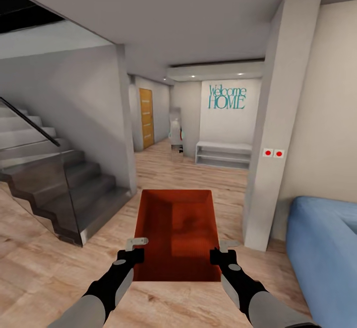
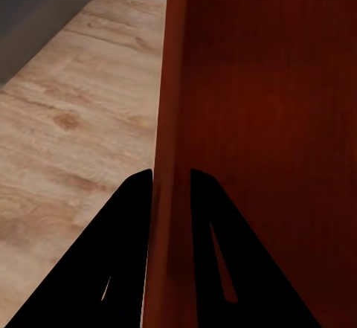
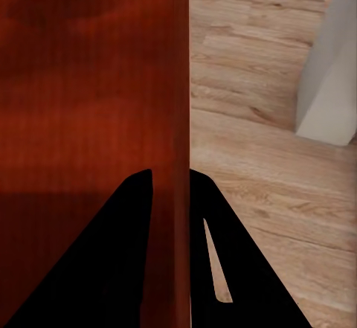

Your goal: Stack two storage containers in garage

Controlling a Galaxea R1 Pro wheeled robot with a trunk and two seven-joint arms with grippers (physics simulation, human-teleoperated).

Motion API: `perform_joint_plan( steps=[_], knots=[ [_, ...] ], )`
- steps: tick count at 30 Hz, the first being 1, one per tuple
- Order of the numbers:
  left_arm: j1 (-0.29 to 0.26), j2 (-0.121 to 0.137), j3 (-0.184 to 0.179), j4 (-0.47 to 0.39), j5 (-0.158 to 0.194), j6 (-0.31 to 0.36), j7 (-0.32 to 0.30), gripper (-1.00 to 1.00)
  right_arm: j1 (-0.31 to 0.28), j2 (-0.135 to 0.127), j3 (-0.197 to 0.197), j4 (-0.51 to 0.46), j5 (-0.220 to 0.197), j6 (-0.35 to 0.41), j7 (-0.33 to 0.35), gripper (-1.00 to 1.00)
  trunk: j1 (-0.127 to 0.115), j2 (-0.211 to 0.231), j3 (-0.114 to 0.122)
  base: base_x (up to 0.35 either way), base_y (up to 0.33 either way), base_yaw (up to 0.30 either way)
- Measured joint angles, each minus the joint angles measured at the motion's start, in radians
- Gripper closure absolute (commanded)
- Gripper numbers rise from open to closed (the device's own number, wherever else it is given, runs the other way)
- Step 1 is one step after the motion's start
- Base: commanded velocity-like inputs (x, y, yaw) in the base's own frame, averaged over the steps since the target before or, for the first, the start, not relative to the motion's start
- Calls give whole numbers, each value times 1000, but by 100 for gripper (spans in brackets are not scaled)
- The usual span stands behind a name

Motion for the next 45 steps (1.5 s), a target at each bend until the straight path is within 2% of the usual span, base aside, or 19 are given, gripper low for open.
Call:
perform_joint_plan(
  steps=[45],
  knots=[
    [0, 0, -1, 0, 1, 0, 0, 100, 0, 0, 1, 0, 0, 0, -1, 100, 0, 0, 0, 323, 0, 0]
  ],
)
